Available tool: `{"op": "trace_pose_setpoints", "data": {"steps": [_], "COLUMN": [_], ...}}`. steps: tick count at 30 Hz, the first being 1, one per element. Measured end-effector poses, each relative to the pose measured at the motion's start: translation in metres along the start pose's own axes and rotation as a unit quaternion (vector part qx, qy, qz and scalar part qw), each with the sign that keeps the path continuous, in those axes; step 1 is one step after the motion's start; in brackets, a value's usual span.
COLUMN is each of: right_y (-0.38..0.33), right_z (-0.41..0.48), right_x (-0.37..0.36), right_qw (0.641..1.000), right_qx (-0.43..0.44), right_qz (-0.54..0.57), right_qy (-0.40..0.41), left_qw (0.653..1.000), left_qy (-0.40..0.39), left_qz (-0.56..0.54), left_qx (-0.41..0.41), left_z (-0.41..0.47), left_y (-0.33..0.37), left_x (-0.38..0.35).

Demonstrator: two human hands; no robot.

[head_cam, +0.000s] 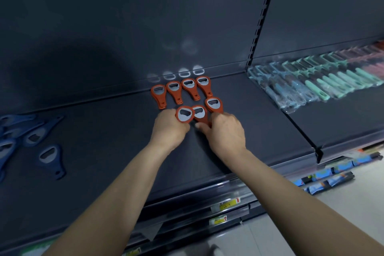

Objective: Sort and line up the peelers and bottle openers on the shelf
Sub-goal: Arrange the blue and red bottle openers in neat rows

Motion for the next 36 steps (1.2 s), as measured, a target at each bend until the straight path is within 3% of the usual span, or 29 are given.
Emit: {"op": "trace_pose_setpoints", "data": {"steps": [5,9,16,22,26,36], "right_y": [0.006,0.029,0.034,0.036,0.039,0.046], "right_z": [0.003,0.014,0.023,0.028,0.030,0.030], "right_x": [0.006,0.012,-0.005,-0.006,-0.007,-0.007], "right_qw": [0.999,0.999,0.999,0.997,0.997,0.997], "right_qx": [0.047,0.014,0.006,0.012,0.001,-0.012], "right_qz": [0.026,0.025,0.041,0.051,0.046,0.048], "right_qy": [0.001,0.021,-0.033,-0.051,-0.062,-0.066], "left_qw": [0.997,0.997,0.992,0.996,0.995,0.983], "left_qy": [0.059,0.069,0.107,0.063,0.029,0.072], "left_qz": [0.049,0.021,0.058,0.043,0.099,0.130], "left_qx": [-0.027,0.011,0.030,0.035,0.007,-0.109], "left_z": [0.000,0.000,-0.003,-0.011,-0.019,-0.031], "left_y": [0.011,0.008,0.012,0.014,0.015,0.028], "left_x": [-0.001,-0.012,-0.028,-0.039,-0.046,-0.048]}}
Point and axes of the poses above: each hand's wrist, its own z-axis towards the middle knuckle, its own x-axis out of the back of the hand, y = z × x, the point moved 10 cm from there along z, towards the middle knuckle, and after that the axes turned 14 degrees about -z, right-handed, at the moved point
